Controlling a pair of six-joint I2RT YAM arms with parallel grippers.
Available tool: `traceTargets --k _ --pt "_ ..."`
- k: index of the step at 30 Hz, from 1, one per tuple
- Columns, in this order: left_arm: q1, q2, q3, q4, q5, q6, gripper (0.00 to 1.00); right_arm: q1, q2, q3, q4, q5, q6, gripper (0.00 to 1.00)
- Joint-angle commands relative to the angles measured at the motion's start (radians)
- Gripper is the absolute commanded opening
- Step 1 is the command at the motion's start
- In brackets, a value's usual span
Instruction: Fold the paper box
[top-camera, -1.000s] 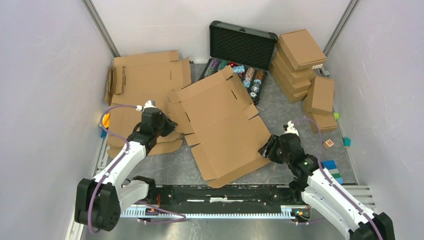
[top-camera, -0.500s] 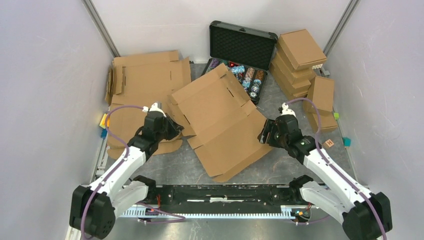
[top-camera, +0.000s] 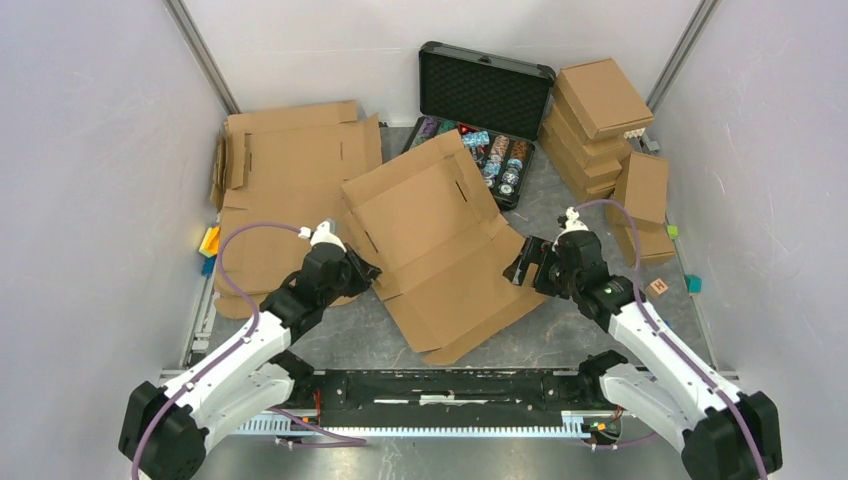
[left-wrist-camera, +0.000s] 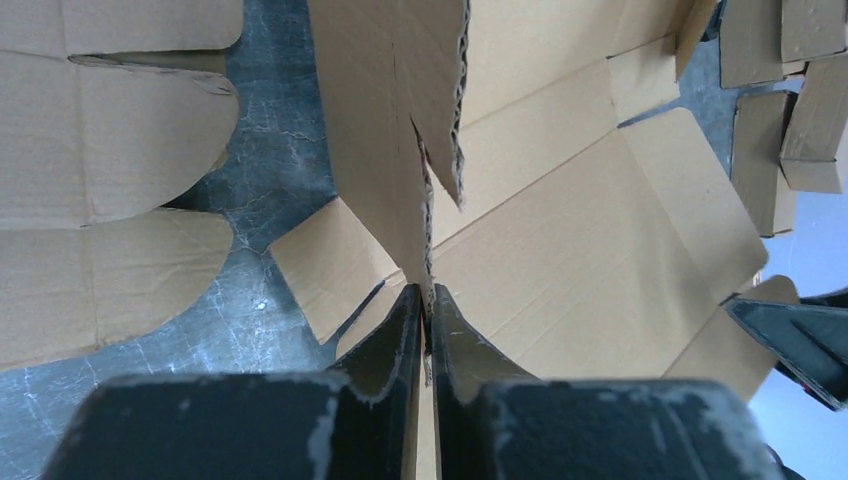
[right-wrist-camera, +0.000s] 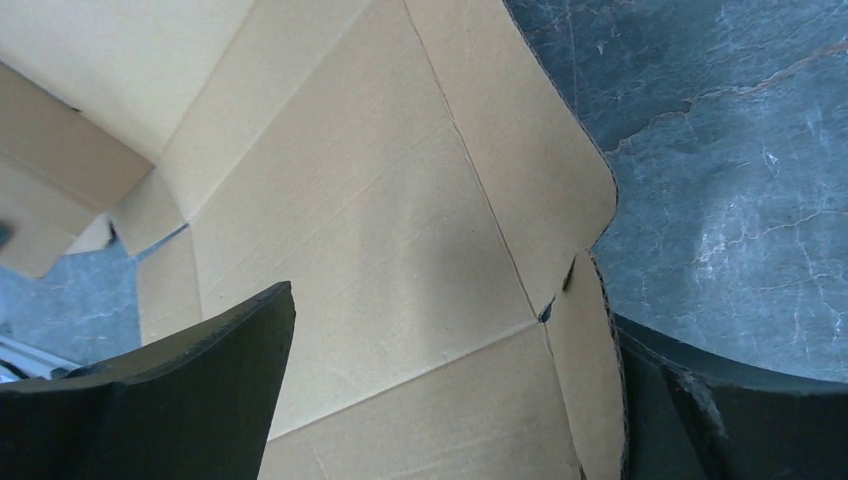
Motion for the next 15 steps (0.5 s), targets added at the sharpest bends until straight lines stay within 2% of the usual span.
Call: traceTargets --k 1,4,6,9,13,15 --pt "-0.012 -0.009 -0.003 0.011 -0.033 -0.04 0.13 0.003 -0.09 0.026 -0.038 0.003 0.055 0.98" --pt "-0.012 0.014 0.011 0.001 -0.044 -0.021 0.2 0.004 -0.13 0.043 -0.122 0.054 0.067 0.84" --pt "-0.012 0.035 0.045 -0.032 -0.039 0.008 0.32 0.004 -0.15 0.046 -0.148 0.069 0.059 0.75" --pt "-0.013 0.058 0.113 -0.084 -0.003 0.099 0.52 0.001 -0.159 0.051 -0.164 0.13 0.048 0.72" --pt "-0.043 0.069 0.218 -0.169 0.046 0.225 0.62 0.0 -0.117 0.088 -0.165 0.137 0.026 0.72" --pt "-0.091 0.076 0.285 -0.224 0.018 0.277 0.75 -0.002 -0.085 0.114 -0.164 0.131 0.02 0.72"
